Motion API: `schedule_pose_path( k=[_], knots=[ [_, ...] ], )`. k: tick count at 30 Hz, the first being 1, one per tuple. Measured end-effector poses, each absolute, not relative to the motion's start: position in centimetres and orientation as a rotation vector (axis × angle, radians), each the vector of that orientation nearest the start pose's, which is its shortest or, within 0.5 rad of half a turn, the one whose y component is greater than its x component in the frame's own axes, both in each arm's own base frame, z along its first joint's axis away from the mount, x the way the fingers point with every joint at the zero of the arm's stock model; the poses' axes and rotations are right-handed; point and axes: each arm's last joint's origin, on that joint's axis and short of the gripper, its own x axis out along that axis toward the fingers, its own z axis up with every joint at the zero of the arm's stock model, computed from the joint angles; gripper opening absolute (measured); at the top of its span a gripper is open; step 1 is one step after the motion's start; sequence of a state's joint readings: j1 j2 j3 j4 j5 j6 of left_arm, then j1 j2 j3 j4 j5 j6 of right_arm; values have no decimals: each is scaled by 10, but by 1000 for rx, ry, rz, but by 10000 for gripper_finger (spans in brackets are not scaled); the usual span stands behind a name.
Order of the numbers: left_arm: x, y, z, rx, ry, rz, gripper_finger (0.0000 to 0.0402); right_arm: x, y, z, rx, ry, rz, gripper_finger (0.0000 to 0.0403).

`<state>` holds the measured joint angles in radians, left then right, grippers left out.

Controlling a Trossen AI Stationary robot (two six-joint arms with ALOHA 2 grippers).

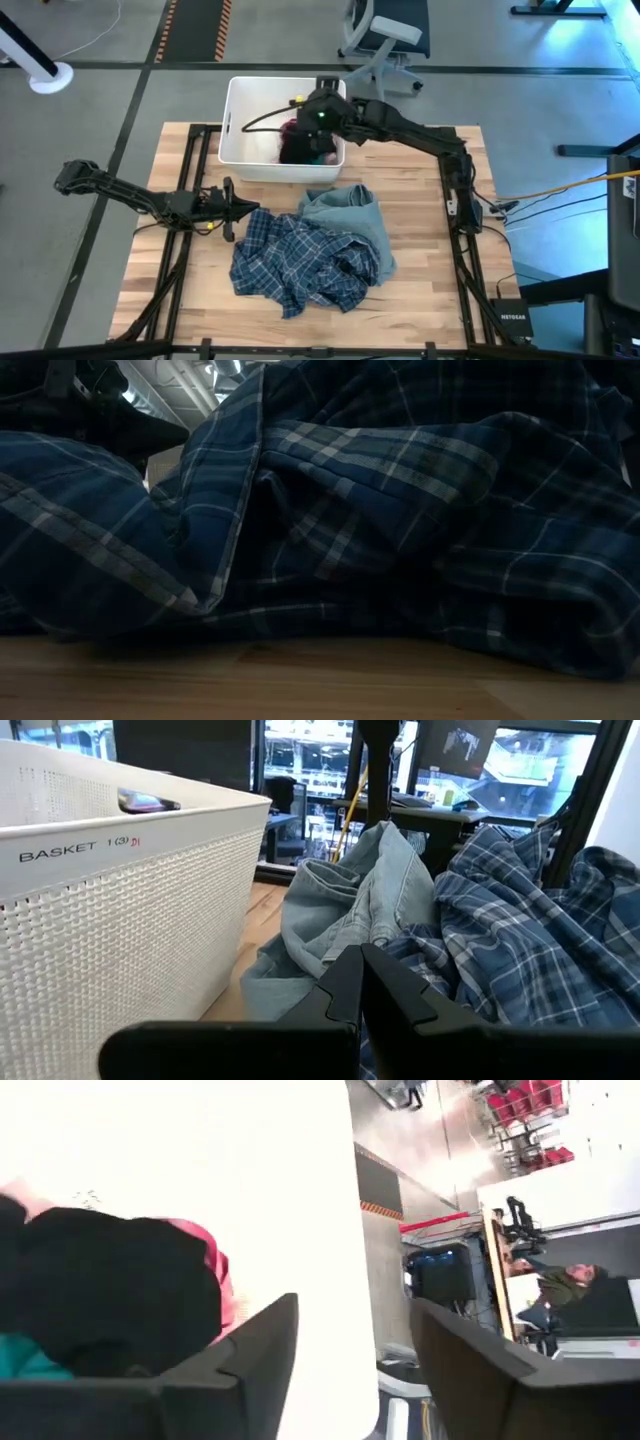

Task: Sort clothes
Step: Put the blue checkered shirt into the white bin

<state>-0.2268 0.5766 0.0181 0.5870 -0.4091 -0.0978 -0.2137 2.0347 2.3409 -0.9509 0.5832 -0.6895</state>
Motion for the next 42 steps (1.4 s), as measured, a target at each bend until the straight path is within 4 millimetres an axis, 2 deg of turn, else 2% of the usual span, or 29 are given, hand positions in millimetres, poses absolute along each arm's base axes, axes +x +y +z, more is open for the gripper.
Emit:
schedule_pose_path(
  k=[5, 14, 20, 23, 31, 42],
  knots=[
    [132, -19, 171, -107, -36, 181, 0, 399, -89, 430, -744, 872, -414, 239],
    [132, -19, 171, -112, -37, 181, 0, 369, -48, 445, -796, 929, -245, 241],
    [132, -19, 171, -113, -37, 180, 0, 344, -17, 454, -754, 946, -149, 241],
    [132, -19, 171, -113, -37, 181, 0, 333, 0, 455, -730, 973, -77, 241],
    [132, -19, 171, -113, -37, 181, 0, 311, 46, 453, -741, 1041, -19, 241],
    [132, -19, 171, -113, -37, 181, 0, 299, 108, 444, -795, 1002, 38, 241]
  ],
)
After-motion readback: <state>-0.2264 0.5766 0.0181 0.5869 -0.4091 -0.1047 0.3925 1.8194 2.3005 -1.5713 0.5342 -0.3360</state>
